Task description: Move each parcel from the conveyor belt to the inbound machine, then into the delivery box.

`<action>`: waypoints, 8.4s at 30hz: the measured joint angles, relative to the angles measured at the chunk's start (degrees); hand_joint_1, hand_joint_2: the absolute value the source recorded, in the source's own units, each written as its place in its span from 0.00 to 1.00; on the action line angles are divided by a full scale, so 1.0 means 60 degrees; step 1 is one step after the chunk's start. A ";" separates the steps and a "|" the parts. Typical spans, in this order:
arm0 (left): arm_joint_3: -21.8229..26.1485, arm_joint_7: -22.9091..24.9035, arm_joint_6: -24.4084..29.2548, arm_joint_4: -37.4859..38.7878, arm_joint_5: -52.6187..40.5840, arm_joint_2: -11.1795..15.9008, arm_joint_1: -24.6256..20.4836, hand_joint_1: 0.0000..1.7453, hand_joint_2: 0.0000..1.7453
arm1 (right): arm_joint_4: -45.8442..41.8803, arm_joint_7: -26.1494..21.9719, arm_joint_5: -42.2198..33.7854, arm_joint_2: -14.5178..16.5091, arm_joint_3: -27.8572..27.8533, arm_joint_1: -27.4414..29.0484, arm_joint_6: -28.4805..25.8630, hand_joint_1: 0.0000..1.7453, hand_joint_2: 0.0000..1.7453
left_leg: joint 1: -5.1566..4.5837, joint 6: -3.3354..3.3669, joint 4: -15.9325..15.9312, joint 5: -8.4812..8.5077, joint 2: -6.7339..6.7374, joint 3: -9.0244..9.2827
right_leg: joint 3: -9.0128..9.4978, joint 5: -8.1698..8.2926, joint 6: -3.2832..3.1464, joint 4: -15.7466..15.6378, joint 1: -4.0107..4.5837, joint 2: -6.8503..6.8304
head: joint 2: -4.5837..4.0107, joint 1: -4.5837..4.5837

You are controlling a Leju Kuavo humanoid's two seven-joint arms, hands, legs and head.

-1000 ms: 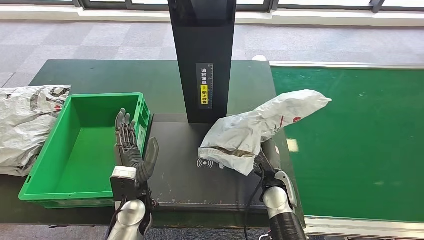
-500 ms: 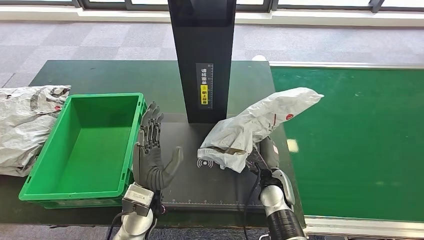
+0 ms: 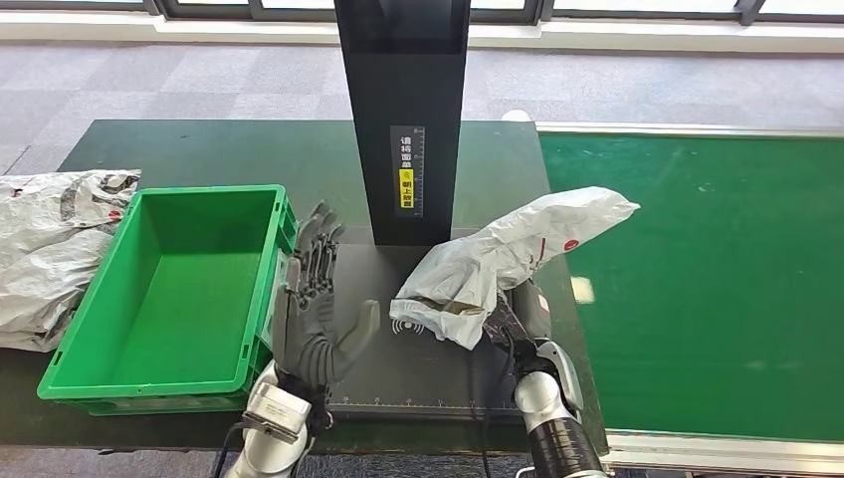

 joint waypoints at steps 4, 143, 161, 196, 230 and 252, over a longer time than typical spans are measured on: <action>-0.0113 0.0008 -0.0695 0.0394 -0.0776 -0.0047 -0.0349 0.00 1.00 | 0.0002 0.0095 0.0018 -0.0002 -0.0013 0.0001 0.0001 0.00 0.00 | -0.0003 0.0000 0.0001 0.0000 -0.0001 0.0002 | 0.0001 0.0001 0.0001 -0.0002 -0.0003 -0.0001 | 0.0000 -0.0001; 0.3520 0.2375 0.6187 0.3240 -0.5786 -0.0719 -0.2345 1.00 1.00 | -0.4615 -0.2961 -0.7102 0.0003 0.0892 0.1077 0.7475 0.00 1.00 | -0.0002 -0.0002 0.0004 0.0002 0.0028 0.0014 | -0.0003 0.0011 -0.0002 0.0007 -0.0001 0.0022 | 0.0000 0.0003; 0.4466 0.2034 0.6216 0.3120 -0.6320 -0.0887 -0.2855 1.00 1.00 | -0.6023 -0.2952 -0.6868 -0.0186 0.1789 0.1606 0.5553 0.00 1.00 | -0.0002 -0.0003 0.0003 0.0003 0.0034 0.0014 | 0.0000 0.0014 -0.0002 0.0008 0.0000 0.0026 | 0.0000 0.0006; 0.9090 0.0092 0.6216 0.2141 -0.5322 -0.0959 -0.3750 1.00 1.00 | -0.5925 -0.2947 -0.6797 -0.0240 0.1779 0.1890 0.5156 0.00 1.00 | 0.0000 -0.0007 0.0001 0.0006 0.0033 0.0013 | 0.0003 0.0013 -0.0003 0.0011 0.0000 0.0025 | 0.0000 0.0006; 1.1403 0.1482 0.6216 0.3047 -0.8157 -0.0958 -0.4813 0.00 0.00 | -0.4869 -0.2949 -0.6679 -0.0240 0.1778 0.1076 0.5173 0.00 1.00 | 0.0001 -0.0008 0.0004 0.0012 0.0017 0.0017 | 0.0008 0.0018 -0.0004 0.0010 0.0002 0.0010 | 0.0000 0.0006; 1.0140 0.1053 0.6200 0.4980 -0.6168 -0.0875 -0.4848 0.00 0.00 | -0.4869 -0.2949 -0.6678 -0.0278 0.1741 0.1228 0.5234 0.00 1.00 | 0.0001 -0.0009 0.0004 0.0011 0.0039 0.0014 | -0.0001 0.0028 -0.0008 0.0011 0.0002 0.0023 | 0.0000 0.0006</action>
